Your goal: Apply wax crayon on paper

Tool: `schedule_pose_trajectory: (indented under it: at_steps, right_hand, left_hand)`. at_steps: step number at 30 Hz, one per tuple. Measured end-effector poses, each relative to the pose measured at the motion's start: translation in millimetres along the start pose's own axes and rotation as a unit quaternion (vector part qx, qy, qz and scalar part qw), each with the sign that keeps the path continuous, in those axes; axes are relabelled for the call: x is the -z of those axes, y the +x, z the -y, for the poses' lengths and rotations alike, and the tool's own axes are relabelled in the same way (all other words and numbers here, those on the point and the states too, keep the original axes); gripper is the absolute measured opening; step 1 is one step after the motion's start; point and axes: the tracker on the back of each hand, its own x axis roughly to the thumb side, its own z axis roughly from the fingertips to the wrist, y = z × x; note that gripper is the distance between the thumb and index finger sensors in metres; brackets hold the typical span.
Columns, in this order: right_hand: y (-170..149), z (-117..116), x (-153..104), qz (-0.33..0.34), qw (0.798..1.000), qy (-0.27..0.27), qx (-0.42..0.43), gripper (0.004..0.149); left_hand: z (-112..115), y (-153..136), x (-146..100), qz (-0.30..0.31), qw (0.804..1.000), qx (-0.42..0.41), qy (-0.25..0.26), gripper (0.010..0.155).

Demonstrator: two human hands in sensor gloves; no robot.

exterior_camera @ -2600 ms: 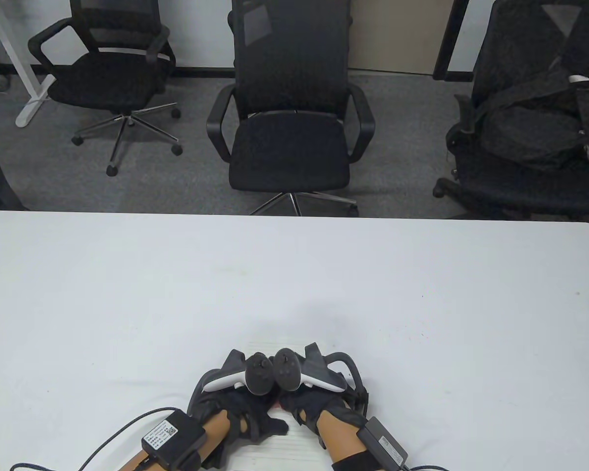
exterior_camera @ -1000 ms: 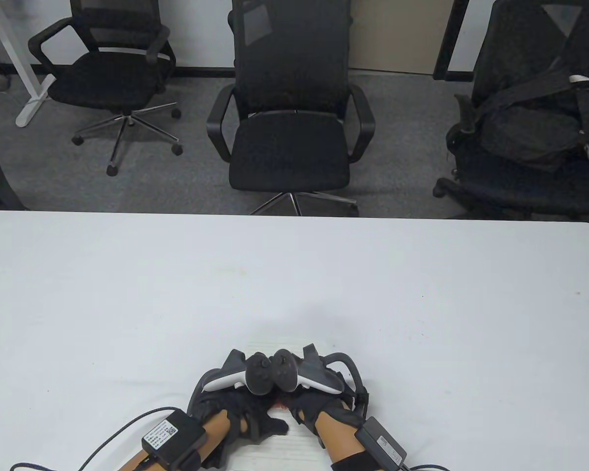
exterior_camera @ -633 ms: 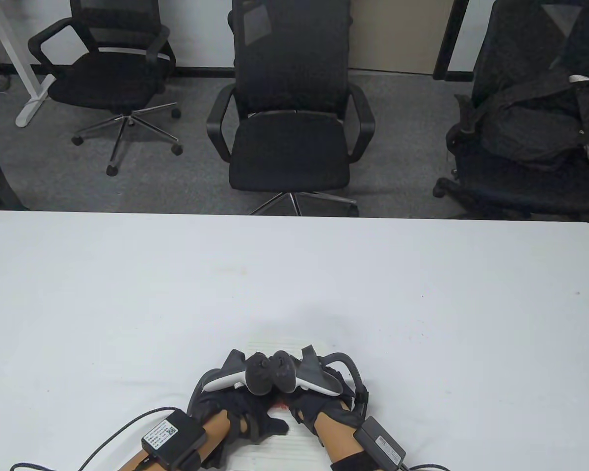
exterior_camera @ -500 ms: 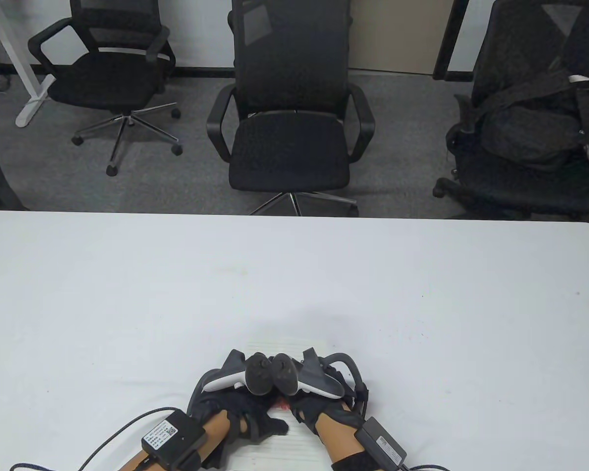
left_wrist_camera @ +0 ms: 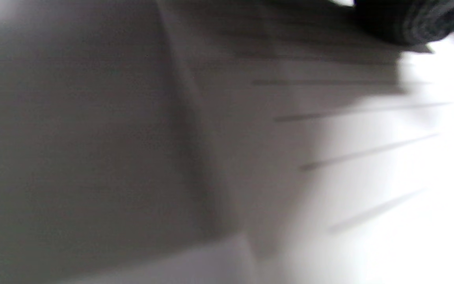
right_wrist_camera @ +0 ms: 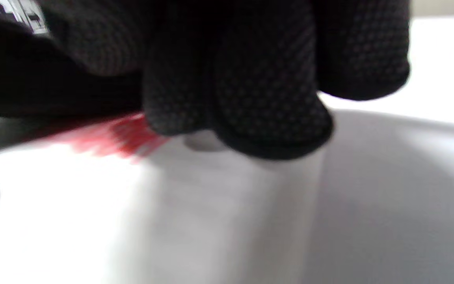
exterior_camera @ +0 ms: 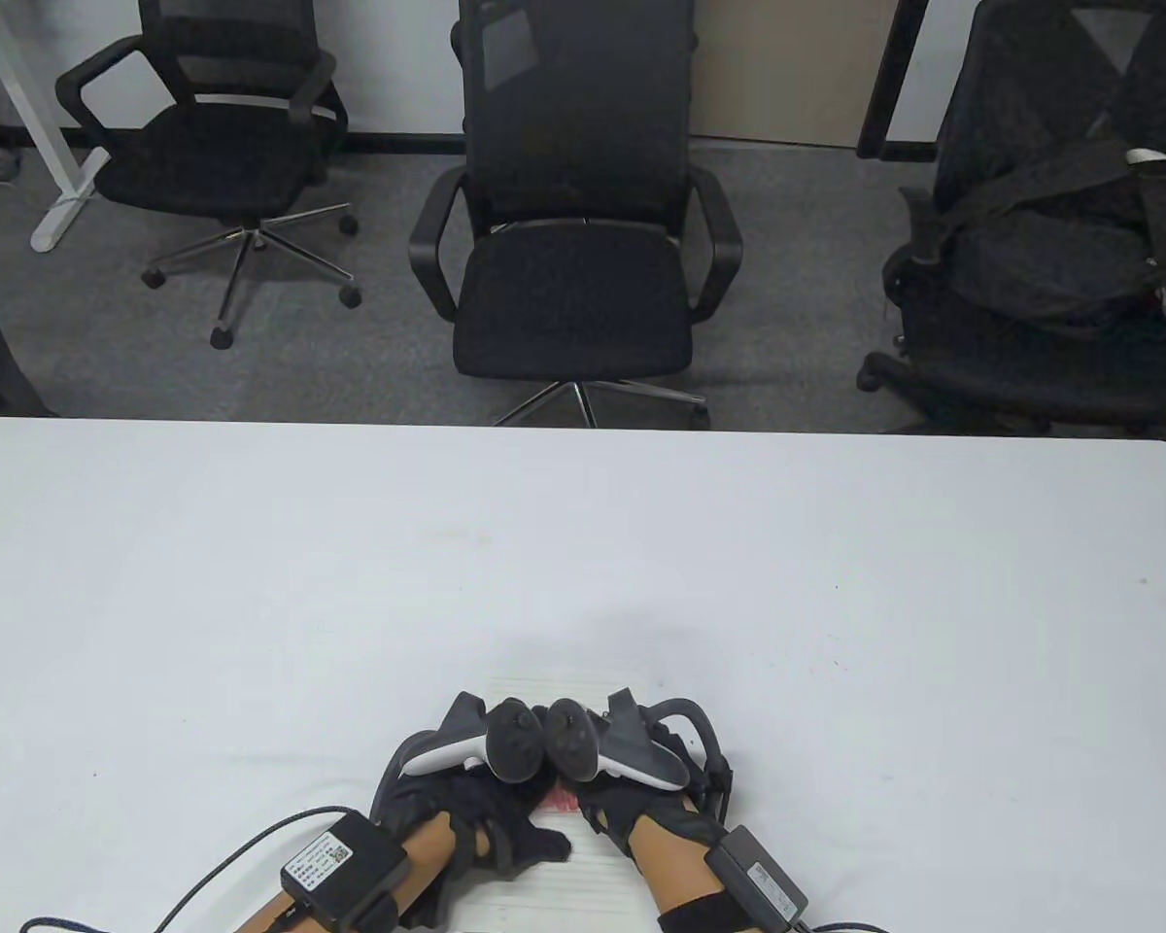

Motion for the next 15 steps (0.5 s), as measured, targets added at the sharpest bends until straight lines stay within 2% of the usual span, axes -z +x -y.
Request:
schedule_pose_trajectory:
  at_steps: [3, 7, 9, 12, 13, 15]
  right_hand:
    - [-3.1, -0.6, -0.4, -0.01, 0.999, -0.039, 0.005, 0.042]
    - [-2.9, -3.1, -3.1, -0.023, 0.988, -0.147, -0.05, 0.042]
    - [-3.2, -2.8, -3.4, -0.018, 0.99, -0.132, -0.038, 0.043]
    - [-4.8, -0.1, -0.8, 0.004, 0.999, -0.047, -0.004, 0.042]
    - [-5.3, -0.3, -1.2, -0.003, 0.999, -0.037, 0.008, 0.042]
    - [-5.9, -0.8, -1.2, -0.01, 0.998, -0.069, 0.002, 0.041]
  left_hand:
    - [-0.1, 0.0, 0.1, 0.0, 1.0, 0.0, 0.0, 0.102]
    - [-0.1, 0.2, 0.1, -0.001, 1.0, 0.0, -0.001, 0.102]
    - [-0.1, 0.2, 0.2, -0.001, 1.0, 0.0, -0.001, 0.102]
    - [0.0, 0.4, 0.3, -0.001, 1.0, 0.0, -0.001, 0.102]
    - [0.0, 0.4, 0.4, -0.001, 1.0, 0.001, -0.001, 0.103]
    - [0.1, 0.3, 0.4, -0.001, 1.0, 0.0, -0.001, 0.103]
